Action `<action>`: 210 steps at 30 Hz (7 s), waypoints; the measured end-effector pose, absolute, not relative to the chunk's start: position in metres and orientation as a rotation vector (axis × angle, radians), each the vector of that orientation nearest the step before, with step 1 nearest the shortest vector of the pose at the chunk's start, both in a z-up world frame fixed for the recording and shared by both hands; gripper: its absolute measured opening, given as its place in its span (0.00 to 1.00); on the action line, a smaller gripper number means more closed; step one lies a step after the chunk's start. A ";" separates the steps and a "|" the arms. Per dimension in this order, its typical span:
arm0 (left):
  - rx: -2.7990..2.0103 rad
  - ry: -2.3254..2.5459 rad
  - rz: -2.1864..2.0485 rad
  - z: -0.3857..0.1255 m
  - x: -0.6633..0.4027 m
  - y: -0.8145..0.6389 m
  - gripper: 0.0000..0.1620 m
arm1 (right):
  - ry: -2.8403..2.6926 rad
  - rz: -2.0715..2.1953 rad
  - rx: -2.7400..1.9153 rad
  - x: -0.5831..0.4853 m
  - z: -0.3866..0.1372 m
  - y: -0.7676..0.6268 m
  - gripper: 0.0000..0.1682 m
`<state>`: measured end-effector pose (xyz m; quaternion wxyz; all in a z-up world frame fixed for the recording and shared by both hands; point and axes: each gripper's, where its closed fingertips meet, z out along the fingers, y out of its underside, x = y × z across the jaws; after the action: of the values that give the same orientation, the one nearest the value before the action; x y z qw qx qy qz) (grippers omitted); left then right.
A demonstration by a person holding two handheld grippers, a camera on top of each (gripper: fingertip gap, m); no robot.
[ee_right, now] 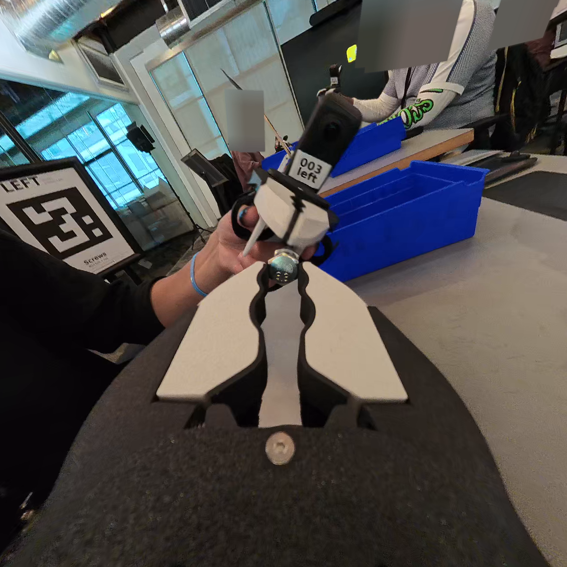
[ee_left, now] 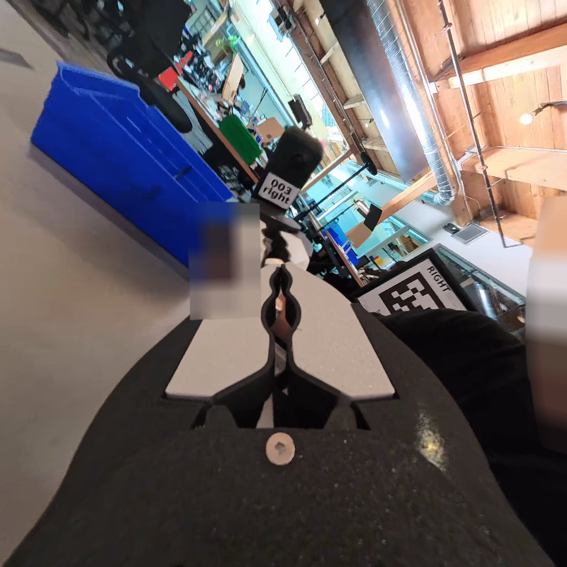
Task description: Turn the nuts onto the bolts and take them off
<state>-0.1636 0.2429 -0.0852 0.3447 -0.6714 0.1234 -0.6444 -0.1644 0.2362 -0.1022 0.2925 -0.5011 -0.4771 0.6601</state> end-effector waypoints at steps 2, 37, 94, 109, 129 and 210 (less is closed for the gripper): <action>-1.726 0.371 -1.533 -0.081 -0.172 0.247 0.01 | -1.231 1.785 -1.373 -0.163 -0.104 0.242 0.11; -1.474 1.045 -0.129 -0.109 -0.165 0.246 0.12 | -0.943 2.281 -1.489 -0.164 -0.093 0.251 0.10; -1.991 0.830 -1.247 -0.088 -0.153 0.251 0.11 | -1.182 1.775 -1.360 -0.150 -0.098 0.246 0.10; -1.819 0.717 -1.587 -0.078 -0.154 0.248 0.38 | -1.068 1.888 -1.385 -0.142 -0.094 0.259 0.10; -1.569 1.402 -0.399 -0.103 -0.154 0.242 0.11 | -1.088 2.199 -1.413 -0.153 -0.102 0.236 0.10; -1.559 1.382 -0.318 -0.106 -0.153 0.236 0.23 | -1.049 2.325 -1.366 -0.149 -0.098 0.232 0.10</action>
<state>-0.1527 0.2363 -0.1060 0.4943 -0.6430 0.5701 -0.1312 -0.1493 0.2317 -0.0976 0.1238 -0.4686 -0.3596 0.7973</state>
